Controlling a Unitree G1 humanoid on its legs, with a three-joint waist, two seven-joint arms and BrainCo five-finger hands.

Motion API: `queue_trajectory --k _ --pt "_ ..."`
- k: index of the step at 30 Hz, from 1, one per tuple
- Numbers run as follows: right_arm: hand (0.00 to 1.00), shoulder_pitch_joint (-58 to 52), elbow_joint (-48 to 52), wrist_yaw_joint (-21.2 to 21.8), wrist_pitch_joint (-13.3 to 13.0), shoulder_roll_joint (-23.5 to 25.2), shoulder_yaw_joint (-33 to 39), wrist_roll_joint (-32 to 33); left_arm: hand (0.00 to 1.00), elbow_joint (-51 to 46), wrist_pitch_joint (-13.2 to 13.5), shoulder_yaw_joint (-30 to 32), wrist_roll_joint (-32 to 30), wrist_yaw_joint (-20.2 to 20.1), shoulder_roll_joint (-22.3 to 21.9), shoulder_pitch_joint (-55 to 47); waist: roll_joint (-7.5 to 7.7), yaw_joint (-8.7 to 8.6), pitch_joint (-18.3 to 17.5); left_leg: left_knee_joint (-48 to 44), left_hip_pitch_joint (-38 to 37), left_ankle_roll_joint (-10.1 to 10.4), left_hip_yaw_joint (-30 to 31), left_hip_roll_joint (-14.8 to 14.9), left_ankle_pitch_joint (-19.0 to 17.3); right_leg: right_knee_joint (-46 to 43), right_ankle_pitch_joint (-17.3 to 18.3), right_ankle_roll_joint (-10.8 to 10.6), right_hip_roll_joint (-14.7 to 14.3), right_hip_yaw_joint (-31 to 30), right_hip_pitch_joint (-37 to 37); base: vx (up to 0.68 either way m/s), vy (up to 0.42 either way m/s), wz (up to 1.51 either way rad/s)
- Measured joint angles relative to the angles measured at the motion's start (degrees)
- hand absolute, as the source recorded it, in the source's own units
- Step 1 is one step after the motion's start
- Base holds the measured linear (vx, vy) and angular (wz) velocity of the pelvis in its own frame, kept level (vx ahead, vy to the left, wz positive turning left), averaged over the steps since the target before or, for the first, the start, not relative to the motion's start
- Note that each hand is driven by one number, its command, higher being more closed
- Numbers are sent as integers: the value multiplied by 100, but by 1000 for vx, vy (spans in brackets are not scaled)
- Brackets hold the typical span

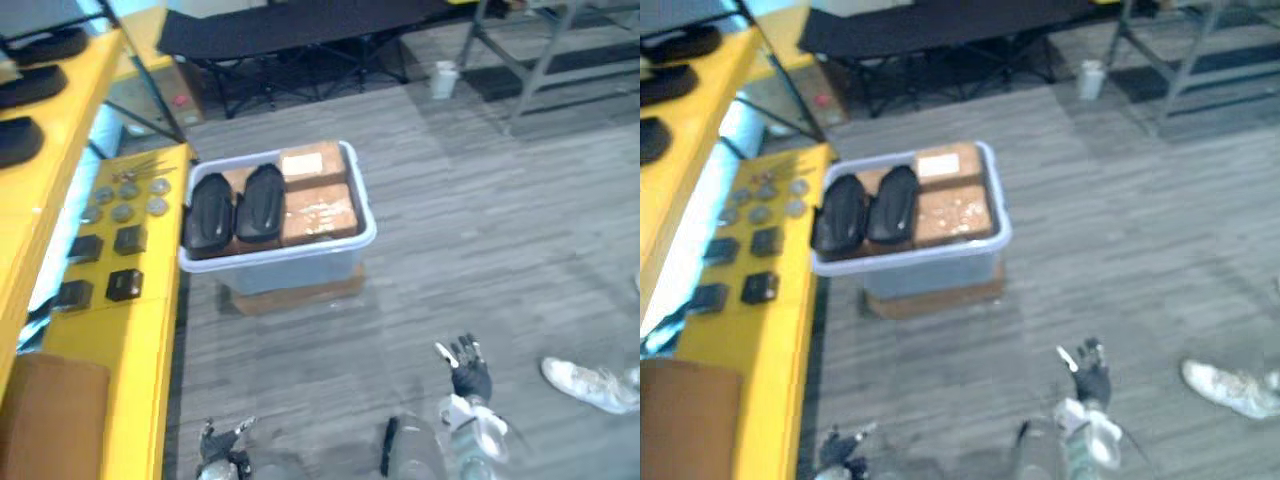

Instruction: Walk over and take plastic housings, then place them on the shelf

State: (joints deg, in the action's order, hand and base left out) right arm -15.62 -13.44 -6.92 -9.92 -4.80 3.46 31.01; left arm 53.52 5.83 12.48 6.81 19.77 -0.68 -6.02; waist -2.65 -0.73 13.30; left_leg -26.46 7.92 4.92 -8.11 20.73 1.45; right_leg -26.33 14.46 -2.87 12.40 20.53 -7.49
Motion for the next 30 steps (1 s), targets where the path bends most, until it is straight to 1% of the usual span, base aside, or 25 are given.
queue_trajectory --k 1,2,3,4,5,6,7,8,9,10,12,14,15,17,18,19,20,21,22,23,25,26,28,29,30 --pt "0 -2 -7 18 0 -15 0 10 0 -25 0 13 2 -2 -2 -20 -1 5 0 -39 17 52 -55 -68 -84 144 -53 22 -46 25 85 191 -250 41" --pt "0 42 -67 101 7 -44 -4 27 0 -112 15 82 9 -33 -13 -101 -8 67 -4 52 24 303 -93 -412 -365 684 -283 49 -198 144 365 186 -160 -2" --pt "0 87 -85 133 30 -43 0 21 0 -111 12 159 1 -84 -8 -112 -12 149 -6 356 15 363 -244 -665 -486 1043 -439 84 -325 182 494 180 -122 -5" --pt "0 152 -87 169 47 -44 10 18 0 -109 7 190 -1 -107 -11 -117 -17 161 -9 566 12 339 -359 -757 -497 1122 -470 89 -355 225 535 208 -53 12" --pt "0 215 -101 204 134 -34 106 -26 0 -85 1 236 -5 -152 -16 -118 -26 158 -12 1162 16 336 -520 -947 -479 1146 -476 86 -367 332 572 163 -2 22" --pt "0 263 -125 195 139 -32 155 -56 0 -77 2 245 -17 -175 -17 -120 -29 169 -13 1411 13 343 -517 -1001 -424 1151 -481 77 -368 344 572 154 32 23" --pt "0 357 -148 181 141 -33 233 -115 0 -64 2 255 -29 -208 -15 -120 -58 185 -29 1784 10 302 -513 -1055 -187 1175 -500 42 -382 354 573 137 139 8" --pt "0 525 -201 140 136 -19 307 -263 0 -37 -19 261 -88 -229 7 -111 -110 191 -62 2085 -63 213 -515 -1117 -15 1264 -554 -54 -392 349 619 110 125 12" --pt "0 618 -242 112 133 -11 327 -281 0 -38 -29 258 -125 -241 29 -110 -77 185 -42 2220 -160 141 -505 -1190 45 1374 -619 -146 -366 348 692 144 176 22" --pt "0 785 -289 36 123 75 362 -404 0 -46 -37 212 -262 -246 42 -110 24 207 -20 2398 -254 84 -481 -1333 86 1562 -697 -245 -301 326 819 87 147 27" --pt "0 1047 -381 -93 124 187 369 -630 0 -78 -56 62 -494 -234 177 -64 153 335 14 2408 -281 78 -458 -1496 89 1707 -778 -345 -174 327 947 86 188 25" --pt "0 1470 -453 -245 117 232 374 -714 0 -149 -81 -212 -791 -191 259 -76 178 418 21 2390 -277 17 -333 -1650 51 1722 -846 -438 -51 332 1036 56 174 38" --pt "0 1732 -530 -423 115 228 417 -786 0 -281 -88 -272 -791 -192 275 -82 213 495 40 2380 -305 -80 -196 -1758 -8 1706 -863 -466 30 397 1141 35 140 45" --pt "0 1846 -528 -571 114 212 520 -891 0 -358 -88 -368 -793 -185 310 -88 206 527 42 2357 -298 -238 -21 -1849 -95 1425 -862 -467 133 497 1132 27 152 60" --pt "0 1885 -502 -664 114 221 621 -931 0 -370 -94 -500 -797 -173 373 -97 211 524 44 2336 -322 -336 143 -1907 -164 898 -862 -467 259 475 1025 40 165 68" --pt "0 1876 -468 -707 113 228 652 -931 0 -376 -97 -552 -804 -163 398 -103 226 523 52 2352 -378 -378 220 -1945 -202 544 -863 -463 338 433 935 66 167 73" --pt "0 1802 -436 -747 113 266 663 -930 0 -403 -99 -662 -817 -125 487 -157 301 526 87 2401 -529 -443 344 -2022 -239 -197 -963 -266 523 247 739 126 199 71" --pt "0 1645 -338 -792 104 413 638 -921 0 -402 -114 -700 -937 -117 508 -283 355 504 93 2397 -679 -569 537 -2019 -346 -927 -850 120 504 -235 388 158 154 79" --pt "0 1500 -273 -790 71 494 591 -912 0 -404 -141 -696 -963 -117 560 -306 415 484 57 2398 -710 -646 662 -2007 -403 -879 -498 8 337 -426 274 157 91 68" --pt "0 1411 -276 -737 71 523 589 -914 0 -390 -180 -701 -990 -139 588 -332 450 483 37 2399 -760 -680 766 -1987 -428 -664 -344 -94 196 -517 243 160 11 57" --pt "0 1204 -276 -650 72 526 608 -922 0 -388 -234 -700 -1031 -198 595 -362 455 461 34 2388 -923 -659 916 -1893 -505 138 -281 -128 -141 -521 122 193 -52 40" --pt "0 1180 -277 -648 76 526 612 -922 0 -385 -236 -700 -1035 -204 594 -362 451 458 36 2376 -956 -631 923 -1871 -537 340 -313 -174 -196 -546 71 191 -90 17" --pt "0 1137 -275 -644 84 526 642 -926 0 -376 -241 -691 -1033 -208 602 -366 454 447 31 2189 -1000 -422 946 -1792 -685 1108 -559 -353 -404 -860 -63 193 -135 14" --pt "0 1073 -273 -652 84 528 680 -926 0 -360 -240 -684 -1010 -208 641 -372 549 431 -27 2055 -998 -283 1013 -1809 -820 1542 -943 -315 -411 -1010 -46 226 -203 27" --pt "0 1032 -274 -657 85 537 706 -926 0 -354 -240 -666 -1007 -209 665 -383 582 427 -46 1970 -993 -233 1060 -1838 -913 1657 -1206 -304 -370 -1014 -19 277 -308 37"
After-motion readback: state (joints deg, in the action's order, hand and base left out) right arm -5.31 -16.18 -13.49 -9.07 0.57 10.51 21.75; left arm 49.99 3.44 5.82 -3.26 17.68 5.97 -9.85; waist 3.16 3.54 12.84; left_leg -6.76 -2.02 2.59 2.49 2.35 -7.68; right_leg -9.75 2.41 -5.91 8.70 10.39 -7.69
